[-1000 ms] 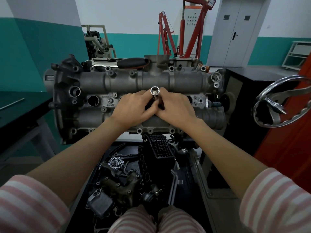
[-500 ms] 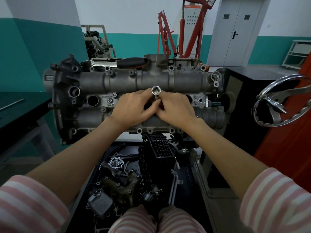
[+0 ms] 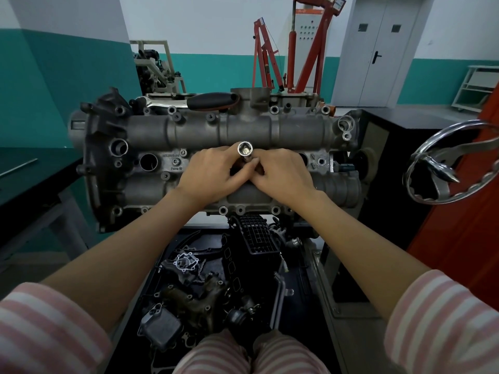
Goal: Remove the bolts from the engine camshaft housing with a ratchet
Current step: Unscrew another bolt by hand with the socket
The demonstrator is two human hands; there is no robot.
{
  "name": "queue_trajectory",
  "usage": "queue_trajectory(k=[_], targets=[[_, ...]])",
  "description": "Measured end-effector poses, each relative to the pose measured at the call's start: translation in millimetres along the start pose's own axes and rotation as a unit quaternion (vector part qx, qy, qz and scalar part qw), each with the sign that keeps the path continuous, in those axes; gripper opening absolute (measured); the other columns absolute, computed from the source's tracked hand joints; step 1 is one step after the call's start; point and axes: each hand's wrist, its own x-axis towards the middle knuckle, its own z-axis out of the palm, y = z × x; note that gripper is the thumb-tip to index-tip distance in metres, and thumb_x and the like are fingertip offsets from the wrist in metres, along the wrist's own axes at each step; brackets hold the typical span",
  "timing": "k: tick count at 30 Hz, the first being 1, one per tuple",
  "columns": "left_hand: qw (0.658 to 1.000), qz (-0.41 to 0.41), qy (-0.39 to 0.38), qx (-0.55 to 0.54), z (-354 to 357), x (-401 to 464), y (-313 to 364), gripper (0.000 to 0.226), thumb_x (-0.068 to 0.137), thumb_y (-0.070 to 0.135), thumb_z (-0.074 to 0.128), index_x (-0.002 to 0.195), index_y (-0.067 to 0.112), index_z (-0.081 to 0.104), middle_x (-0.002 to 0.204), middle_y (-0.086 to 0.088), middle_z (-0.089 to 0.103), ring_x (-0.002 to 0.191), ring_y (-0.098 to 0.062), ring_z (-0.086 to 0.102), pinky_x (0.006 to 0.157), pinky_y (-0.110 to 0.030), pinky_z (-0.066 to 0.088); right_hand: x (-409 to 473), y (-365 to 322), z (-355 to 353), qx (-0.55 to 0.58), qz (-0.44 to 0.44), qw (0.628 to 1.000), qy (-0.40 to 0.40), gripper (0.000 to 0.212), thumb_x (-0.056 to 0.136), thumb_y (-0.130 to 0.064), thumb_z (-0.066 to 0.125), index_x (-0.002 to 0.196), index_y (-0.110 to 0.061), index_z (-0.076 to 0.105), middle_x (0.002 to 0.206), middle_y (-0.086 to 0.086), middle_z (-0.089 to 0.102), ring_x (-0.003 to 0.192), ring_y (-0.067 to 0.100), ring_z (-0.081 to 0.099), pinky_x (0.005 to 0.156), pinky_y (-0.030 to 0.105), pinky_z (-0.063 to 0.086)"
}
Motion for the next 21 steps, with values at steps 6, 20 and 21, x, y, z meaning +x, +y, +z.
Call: queue_trajectory(k=[6,20,21], targets=[[1.000,0.011,-0.012,0.003,-0.4,0.0,-0.4,0.053,0.083,0.047,0.030,0.094,0.009,0.065,0.073,-0.007,0.066,0.064,-0.029,0.061,0.053,-0.036,0.046,0.1,-1.5,0.4,-0.009,-0.004,1.000,0.005,0.028,0.087,-0.032,0.046,0.102,-0.012,0.059,0.084,0.004,0.066,0.077,0.025,0.060,0.061,0.028,0.028],[1.000,0.010,-0.012,0.026,1.6,-0.2,-1.8,0.053,0.086,0.044,0.031,0.073,0.002,0.061,0.062,-0.012,0.060,0.054,-0.033,0.056,0.050,-0.028,0.030,0.3,-3.1,-0.6,-0.019,0.002,1.000,0.004,0.029,0.091,-0.036,0.045,0.090,-0.013,0.062,0.079,0.005,0.066,0.077,0.024,0.061,0.062,0.028,0.027],[0.999,0.013,-0.013,0.027,1.7,-0.2,-1.7,0.054,0.086,0.044,0.031,0.075,0.003,0.063,0.062,-0.011,0.061,0.054,-0.031,0.056,0.049,-0.028,0.032,-0.1,-2.9,-0.7,-0.018,0.002,1.000,0.005,0.028,0.091,-0.035,0.045,0.089,-0.012,0.062,0.078,0.005,0.066,0.076,0.024,0.060,0.062,0.028,0.026]])
